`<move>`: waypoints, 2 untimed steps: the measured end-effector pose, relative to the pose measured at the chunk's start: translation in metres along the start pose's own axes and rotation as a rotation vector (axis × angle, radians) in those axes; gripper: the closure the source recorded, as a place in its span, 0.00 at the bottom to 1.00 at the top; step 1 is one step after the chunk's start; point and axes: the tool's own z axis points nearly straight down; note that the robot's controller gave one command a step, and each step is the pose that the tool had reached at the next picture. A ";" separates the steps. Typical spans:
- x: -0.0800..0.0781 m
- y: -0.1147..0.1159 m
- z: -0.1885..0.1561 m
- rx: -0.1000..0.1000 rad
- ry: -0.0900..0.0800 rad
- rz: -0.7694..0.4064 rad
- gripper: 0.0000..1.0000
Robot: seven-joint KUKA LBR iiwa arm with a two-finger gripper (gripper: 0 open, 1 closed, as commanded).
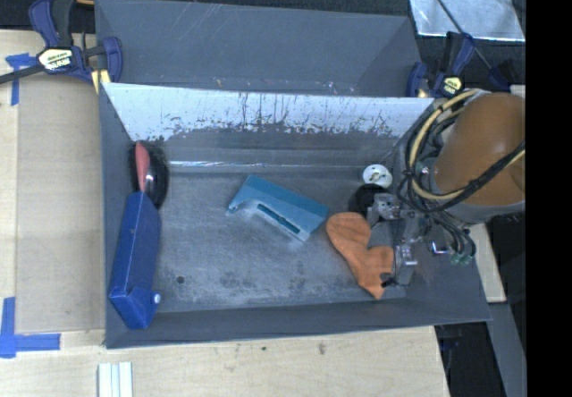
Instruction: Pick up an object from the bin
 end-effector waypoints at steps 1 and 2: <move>-0.002 0.001 -0.005 0.001 -0.008 -0.004 1.00; -0.002 0.001 -0.005 0.001 -0.008 -0.005 0.00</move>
Offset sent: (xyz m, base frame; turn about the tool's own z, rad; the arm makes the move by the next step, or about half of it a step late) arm 0.0000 0.0000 0.0000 0.0000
